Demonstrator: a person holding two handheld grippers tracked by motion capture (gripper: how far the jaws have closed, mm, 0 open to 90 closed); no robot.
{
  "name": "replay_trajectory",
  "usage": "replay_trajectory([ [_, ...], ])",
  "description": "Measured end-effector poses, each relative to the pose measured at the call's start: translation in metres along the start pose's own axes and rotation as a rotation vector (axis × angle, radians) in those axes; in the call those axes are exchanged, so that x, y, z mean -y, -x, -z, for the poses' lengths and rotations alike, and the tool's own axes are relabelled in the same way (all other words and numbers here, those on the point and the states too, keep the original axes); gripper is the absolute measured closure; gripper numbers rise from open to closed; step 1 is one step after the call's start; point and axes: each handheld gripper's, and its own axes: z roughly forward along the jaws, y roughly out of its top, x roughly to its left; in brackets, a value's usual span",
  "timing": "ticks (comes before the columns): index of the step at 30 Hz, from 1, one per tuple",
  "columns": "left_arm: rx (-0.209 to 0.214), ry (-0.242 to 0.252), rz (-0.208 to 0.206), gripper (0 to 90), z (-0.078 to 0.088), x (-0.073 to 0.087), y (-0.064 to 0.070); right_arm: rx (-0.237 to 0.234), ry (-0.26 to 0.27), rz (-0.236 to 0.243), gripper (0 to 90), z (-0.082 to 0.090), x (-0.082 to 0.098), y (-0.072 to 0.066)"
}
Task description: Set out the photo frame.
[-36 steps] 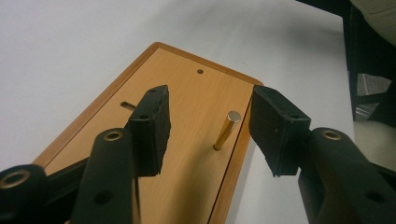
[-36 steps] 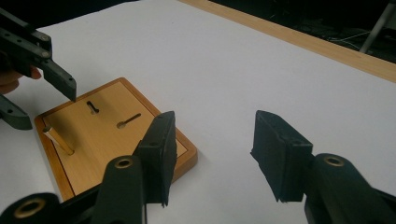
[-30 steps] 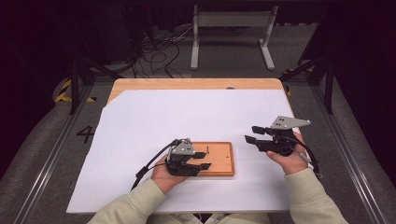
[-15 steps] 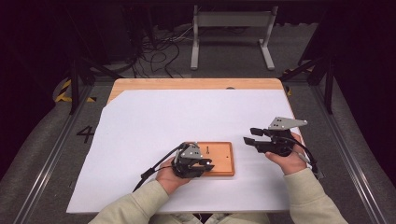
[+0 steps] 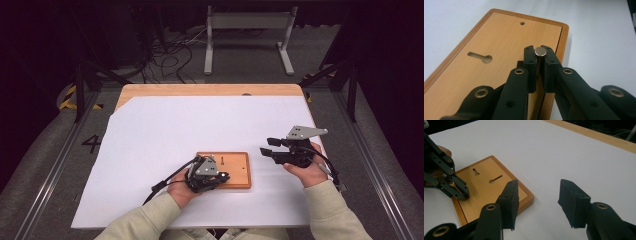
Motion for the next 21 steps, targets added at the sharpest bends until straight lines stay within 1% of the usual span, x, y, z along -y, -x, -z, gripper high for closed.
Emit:
replay_trajectory([
  [1,-0.010,-0.001,-0.022,84.0,0.000,0.000,0.001,0.000,0.000,-0.002,50.4,0.000,0.000,0.000],
  [2,-0.010,-0.001,-0.022,84.0,0.000,0.000,0.001,0.000,0.000,-0.002,50.4,0.000,0.000,0.000],
  [3,-0.017,-0.002,-0.035,84.1,0.000,0.001,0.003,0.000,-0.001,-0.003,50.4,0.000,0.000,0.000],
  [6,-0.049,-0.004,-0.092,84.1,0.000,0.001,0.007,0.000,-0.001,-0.003,50.4,0.000,0.000,0.000],
  [7,-0.058,0.000,-0.120,84.1,0.001,0.002,0.009,-0.001,-0.002,-0.002,50.5,0.000,0.000,0.000],
  [8,-0.058,0.000,-0.120,84.1,0.001,0.002,0.009,0.000,-0.002,0.000,50.4,-0.001,0.000,-0.001],
  [9,-0.082,0.006,-0.179,84.1,0.001,0.003,0.014,0.002,-0.003,0.001,50.5,-0.001,0.000,-0.001],
  [10,-0.082,0.006,-0.179,84.1,0.001,0.003,0.014,0.002,-0.004,0.001,50.5,-0.001,0.000,-0.001],
  [11,-0.099,0.007,-0.216,84.1,0.002,0.004,0.017,0.002,-0.004,0.003,50.5,-0.001,0.000,-0.001],
  [12,-0.122,0.014,-0.244,84.1,0.002,0.005,0.021,0.003,-0.003,0.004,50.5,0.000,0.000,-0.002],
  [13,-0.122,0.014,-0.244,84.1,0.002,0.005,0.021,0.001,-0.004,0.006,50.5,0.000,0.000,-0.003],
  [16,-0.174,0.020,-0.290,84.1,0.002,0.008,0.030,0.001,-0.001,0.009,50.4,0.002,-0.001,-0.004],
  [18,-0.197,0.021,-0.323,84.1,0.002,0.009,0.035,-0.002,0.001,0.006,50.2,0.003,-0.001,-0.005],
  [20,-0.228,0.038,-0.362,84.1,0.002,0.013,0.040,-0.010,-0.004,0.005,49.4,0.003,-0.002,-0.006],
  [21,-0.228,0.038,-0.362,84.1,0.002,0.013,0.040,-0.010,-0.004,0.005,49.4,0.003,-0.002,-0.006],
])
